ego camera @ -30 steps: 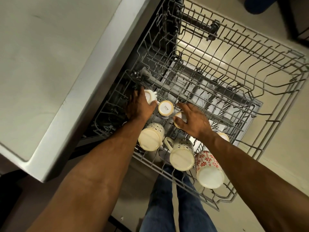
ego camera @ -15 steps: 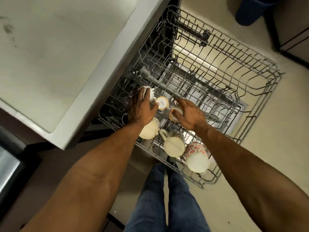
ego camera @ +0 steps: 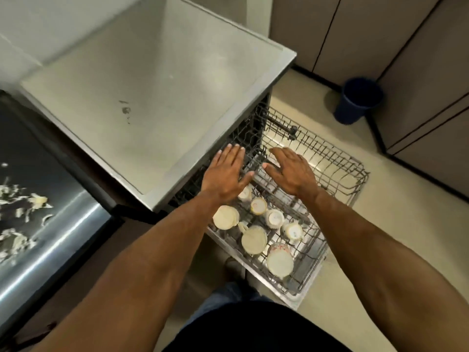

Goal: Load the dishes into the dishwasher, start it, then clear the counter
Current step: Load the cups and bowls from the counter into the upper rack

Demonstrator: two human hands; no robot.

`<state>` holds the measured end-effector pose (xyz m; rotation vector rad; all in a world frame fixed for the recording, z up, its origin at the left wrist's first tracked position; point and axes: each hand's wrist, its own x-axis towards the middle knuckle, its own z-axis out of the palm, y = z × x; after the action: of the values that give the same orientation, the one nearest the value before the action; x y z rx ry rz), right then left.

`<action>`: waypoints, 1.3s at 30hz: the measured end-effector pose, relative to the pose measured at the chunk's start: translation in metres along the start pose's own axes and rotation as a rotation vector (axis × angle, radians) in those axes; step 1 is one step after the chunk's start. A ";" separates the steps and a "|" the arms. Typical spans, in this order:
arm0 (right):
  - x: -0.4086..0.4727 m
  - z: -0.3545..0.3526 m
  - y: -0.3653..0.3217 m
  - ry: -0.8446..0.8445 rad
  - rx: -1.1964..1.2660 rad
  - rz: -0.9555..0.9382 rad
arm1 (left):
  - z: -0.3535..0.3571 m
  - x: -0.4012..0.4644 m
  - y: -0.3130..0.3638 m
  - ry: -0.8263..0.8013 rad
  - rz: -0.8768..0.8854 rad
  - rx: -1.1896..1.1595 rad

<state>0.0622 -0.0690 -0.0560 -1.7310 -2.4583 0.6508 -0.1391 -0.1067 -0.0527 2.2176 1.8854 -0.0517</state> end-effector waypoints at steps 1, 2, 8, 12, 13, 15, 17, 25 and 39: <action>0.000 -0.009 -0.005 0.014 -0.011 -0.027 | -0.013 -0.003 0.000 0.034 -0.005 0.008; -0.001 -0.017 -0.010 0.024 -0.020 -0.051 | -0.024 -0.006 0.000 0.065 -0.012 0.017; 0.006 -0.052 -0.053 0.070 -0.060 -0.203 | -0.072 -0.036 -0.020 0.179 -0.125 0.063; 0.015 -0.057 -0.088 0.061 -0.088 -0.311 | -0.090 -0.064 -0.046 0.230 -0.214 0.095; 0.016 -0.057 -0.098 0.052 -0.090 -0.337 | -0.093 -0.072 -0.054 0.242 -0.241 0.098; 0.016 -0.055 -0.123 0.035 -0.092 -0.388 | -0.098 -0.091 -0.071 0.258 -0.294 0.094; 0.016 -0.051 -0.149 0.031 -0.095 -0.439 | -0.101 -0.112 -0.088 0.279 -0.346 0.085; 0.000 -0.016 -0.257 0.045 -0.133 -0.577 | -0.098 -0.215 -0.153 0.375 -0.528 0.063; -0.055 0.076 -0.444 -0.050 -0.074 -0.804 | -0.068 -0.409 -0.247 0.450 -0.816 -0.038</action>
<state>-0.3324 -0.2652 0.0513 -0.6032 -2.8905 0.5003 -0.4590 -0.4542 0.0480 1.3591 2.8749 0.3677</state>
